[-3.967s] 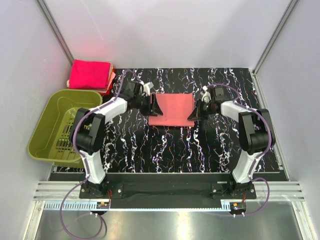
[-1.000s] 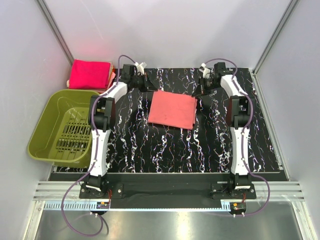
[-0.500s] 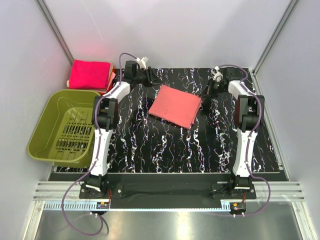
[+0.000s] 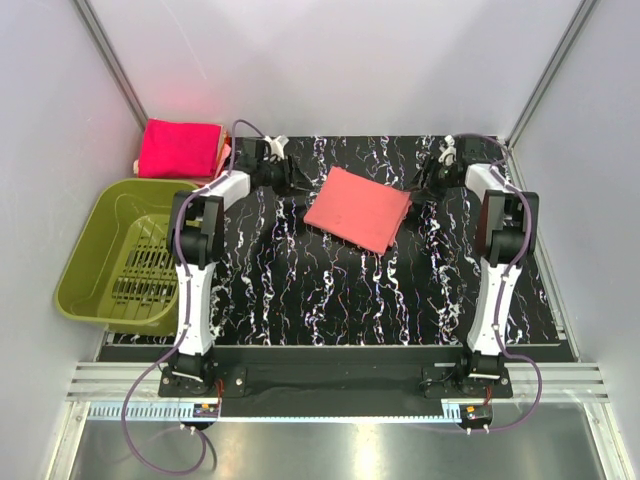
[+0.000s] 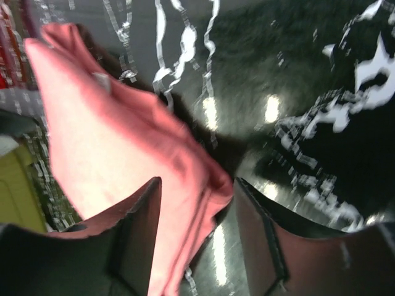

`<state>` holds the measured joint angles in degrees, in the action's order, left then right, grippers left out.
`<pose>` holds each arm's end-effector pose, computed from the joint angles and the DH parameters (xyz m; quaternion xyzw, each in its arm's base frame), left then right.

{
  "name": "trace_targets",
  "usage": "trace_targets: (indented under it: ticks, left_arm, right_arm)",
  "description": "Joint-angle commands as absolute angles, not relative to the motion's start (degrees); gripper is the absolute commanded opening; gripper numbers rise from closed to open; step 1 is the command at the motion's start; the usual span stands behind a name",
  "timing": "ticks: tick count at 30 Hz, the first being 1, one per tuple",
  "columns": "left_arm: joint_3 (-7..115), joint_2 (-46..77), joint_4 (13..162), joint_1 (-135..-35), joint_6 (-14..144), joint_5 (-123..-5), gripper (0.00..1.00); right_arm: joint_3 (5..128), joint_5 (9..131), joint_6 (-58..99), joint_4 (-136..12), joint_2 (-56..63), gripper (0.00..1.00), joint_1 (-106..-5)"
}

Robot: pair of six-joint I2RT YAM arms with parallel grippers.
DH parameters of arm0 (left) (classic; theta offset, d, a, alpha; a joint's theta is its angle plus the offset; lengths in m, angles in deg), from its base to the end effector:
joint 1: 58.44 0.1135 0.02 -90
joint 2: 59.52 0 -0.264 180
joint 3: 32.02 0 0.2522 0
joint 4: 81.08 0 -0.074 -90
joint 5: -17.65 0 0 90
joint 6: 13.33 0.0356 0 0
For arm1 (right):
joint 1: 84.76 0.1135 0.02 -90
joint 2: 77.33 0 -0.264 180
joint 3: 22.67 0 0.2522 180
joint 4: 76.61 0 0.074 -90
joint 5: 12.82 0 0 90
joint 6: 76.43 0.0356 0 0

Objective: Fold and stack the t-shirts
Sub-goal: Fold the tshirt

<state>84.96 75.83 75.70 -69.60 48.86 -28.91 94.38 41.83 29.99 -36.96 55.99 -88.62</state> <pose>0.5072 -0.1250 0.1533 0.0274 0.8604 -0.4453 0.2465 0.5012 -0.0132 0.1496 0.0728 0.9124 0.3191 0.2458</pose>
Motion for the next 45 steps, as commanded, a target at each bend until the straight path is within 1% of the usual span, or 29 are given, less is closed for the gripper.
trace_targets:
  ticks: [1, 2, 6, 10, 15, 16, 17, 20, 21, 23, 25, 26, 27, 29, 31, 33, 39, 45]
  left_arm:
    - [80.5, 68.4, 75.7, -69.8, 51.7, -30.7, 0.49]
    - [79.6, 67.9, 75.1, -70.0, 51.9, -30.8, 0.49]
    - [75.3, 66.6, 73.5, -70.8, 51.0, -32.4, 0.49]
    - [69.2, 65.3, 72.0, -72.1, 49.4, -34.4, 0.47]
    - [64.1, 59.7, 72.0, -76.1, 49.0, -36.1, 0.44]
    - [62.4, 58.9, 71.8, -76.6, 48.5, -37.3, 0.41]
    - [61.4, 57.0, 71.6, -77.5, 47.9, -37.8, 0.40]
    - [57.5, 52.1, 70.7, -78.7, 46.4, -42.0, 0.40]
    - [56.7, 50.9, 70.7, -78.7, 45.7, -43.2, 0.42]
    - [55.6, 48.2, 70.5, -78.2, 46.0, -47.7, 0.50]
    - [57.0, 48.1, 70.2, -77.0, 47.1, -47.7, 0.54]
    - [58.0, 49.6, 69.9, -75.2, 47.6, -46.6, 0.57]
    - [60.5, 50.8, 69.4, -74.4, 48.3, -43.2, 0.58]
    - [62.6, 54.5, 69.9, -72.6, 48.5, -40.5, 0.58]
    - [64.8, 57.4, 72.9, -72.4, 48.5, -38.7, 0.58]
    - [66.0, 58.9, 75.7, -72.5, 47.9, -36.5, 0.60]
    - [68.3, 64.7, 83.6, -72.9, 44.2, -35.0, 0.60]
    - [69.3, 68.4, 88.3, -73.7, 41.3, -39.5, 0.59]
  right_arm:
    - [89.9, 42.7, 33.7, -39.8, 48.1, 0.59, -88.4]
    - [88.6, 42.9, 34.0, -40.4, 46.9, 0.61, -88.3]
    - [83.0, 43.2, 34.7, -43.7, 44.8, 0.61, -87.5]
    - [82.4, 43.2, 34.1, -43.6, 47.2, 0.60, -86.8]
    - [82.8, 43.9, 32.2, -43.7, 49.8, 0.58, -86.8]
    - [82.9, 44.4, 31.1, -43.6, 50.2, 0.57, -86.8]
    - [83.0, 44.6, 30.7, -43.6, 50.3, 0.57, -86.8]
    - [84.3, 42.7, 29.7, -43.3, 51.5, 0.55, -86.8]
    - [85.7, 41.8, 29.3, -43.4, 52.0, 0.52, -86.8]
    - [87.4, 39.9, 28.8, -43.3, 53.9, 0.40, -86.8]
    - [90.2, 38.8, 28.5, -43.1, 56.0, 0.30, -86.8]
    - [91.4, 37.7, 28.7, -42.3, 56.8, 0.20, -87.0]
    - [93.7, 37.5, 28.7, -41.6, 58.4, 0.16, -87.0]
    - [96.2, 36.4, 28.6, -39.6, 60.2, 0.06, -87.0]
    - [99.0, 33.6, 28.8, -39.1, 62.8, 0.01, -86.9]
    - [101.9, 32.3, 29.1, -37.6, 64.4, 0.00, -86.9]
    - [103.4, 28.7, 29.9, -36.7, 66.9, 0.00, -86.7]
    - [104.2, 28.1, 29.4, -36.0, 67.2, 0.00, -86.7]
